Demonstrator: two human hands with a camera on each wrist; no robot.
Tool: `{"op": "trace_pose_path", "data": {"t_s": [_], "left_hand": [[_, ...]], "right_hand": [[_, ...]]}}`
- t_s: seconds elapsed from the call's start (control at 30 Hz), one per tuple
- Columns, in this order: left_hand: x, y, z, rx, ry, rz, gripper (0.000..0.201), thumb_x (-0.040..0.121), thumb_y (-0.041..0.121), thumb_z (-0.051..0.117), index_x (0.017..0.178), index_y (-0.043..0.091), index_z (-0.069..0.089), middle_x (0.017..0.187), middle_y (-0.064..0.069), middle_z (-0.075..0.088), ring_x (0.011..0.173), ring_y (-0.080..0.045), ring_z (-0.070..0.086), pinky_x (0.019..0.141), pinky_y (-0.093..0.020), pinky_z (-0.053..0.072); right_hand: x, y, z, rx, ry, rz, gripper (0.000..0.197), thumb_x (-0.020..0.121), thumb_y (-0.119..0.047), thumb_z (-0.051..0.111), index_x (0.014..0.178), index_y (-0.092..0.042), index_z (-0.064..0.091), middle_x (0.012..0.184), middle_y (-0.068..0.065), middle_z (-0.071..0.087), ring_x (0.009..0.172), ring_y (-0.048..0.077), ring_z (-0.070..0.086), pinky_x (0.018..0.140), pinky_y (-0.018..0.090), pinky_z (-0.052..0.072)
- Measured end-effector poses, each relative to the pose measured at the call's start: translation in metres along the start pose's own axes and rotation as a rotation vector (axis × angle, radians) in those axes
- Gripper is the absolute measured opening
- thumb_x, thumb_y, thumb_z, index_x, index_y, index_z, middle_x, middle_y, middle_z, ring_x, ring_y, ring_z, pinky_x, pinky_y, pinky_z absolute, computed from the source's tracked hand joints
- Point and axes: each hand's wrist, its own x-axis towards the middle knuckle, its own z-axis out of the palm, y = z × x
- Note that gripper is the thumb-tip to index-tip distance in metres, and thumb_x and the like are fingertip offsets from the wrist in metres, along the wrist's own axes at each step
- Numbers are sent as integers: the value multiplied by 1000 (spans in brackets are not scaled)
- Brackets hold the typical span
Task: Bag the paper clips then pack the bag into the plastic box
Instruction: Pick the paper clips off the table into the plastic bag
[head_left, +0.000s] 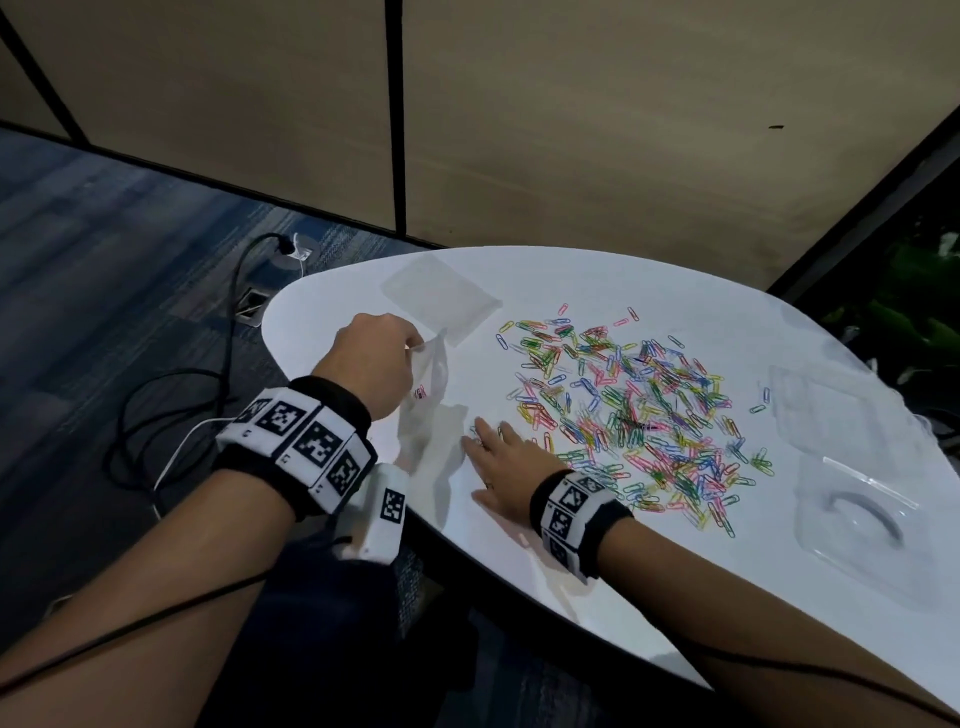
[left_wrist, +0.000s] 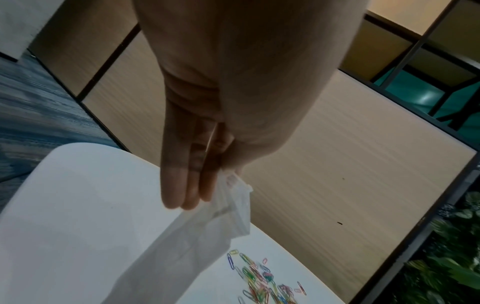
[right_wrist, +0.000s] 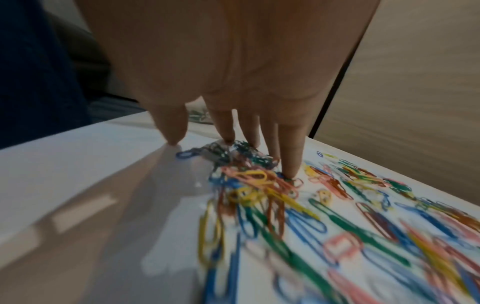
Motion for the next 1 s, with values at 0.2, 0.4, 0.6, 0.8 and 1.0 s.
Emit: {"op": "trace_pose_path", "data": {"t_s": [0.2, 0.4, 0.6, 0.8, 1.0], "left_hand": [[-4, 7, 11, 5, -58, 48, 30, 98, 14, 48, 117, 20, 70, 102, -17, 72, 93, -38, 70, 88, -45, 58], [-6, 19, 19, -19, -121, 86, 29, 100, 13, 48, 119, 17, 70, 105, -18, 71, 96, -39, 69, 90, -46, 58], [-3, 28, 25, -33, -145, 89, 30, 99, 12, 47, 118, 14, 71, 99, -19, 73, 93, -38, 70, 90, -45, 58], [-3, 36, 31, -55, -155, 97, 29, 98, 10, 48, 113, 13, 73, 84, -15, 76, 83, -33, 73, 87, -41, 60], [-3, 43, 36, -82, -164, 118, 31, 95, 8, 46, 93, 14, 76, 77, -13, 75, 68, -30, 75, 77, -39, 63]], "right_hand": [[-11, 11, -4, 0, 172, -93, 27, 85, 9, 49, 109, 2, 59, 112, 19, 56, 101, 33, 55, 70, 40, 47], [-7, 39, -20, 597, 355, 327, 11, 84, -7, 65, 81, -12, 75, 82, 6, 71, 74, 24, 68, 72, 25, 53], [-33, 51, -59, 1764, 536, 512, 18, 81, 2, 73, 99, 5, 73, 97, 20, 73, 79, 28, 71, 74, 35, 62], [-44, 25, -94, 2242, 429, 298, 18, 84, 6, 67, 101, 13, 66, 93, 22, 71, 81, 26, 72, 76, 30, 61], [-27, 5, -98, 2097, 328, 368, 29, 88, 5, 60, 112, 20, 58, 101, 24, 62, 90, 25, 65, 88, 32, 58]]}}
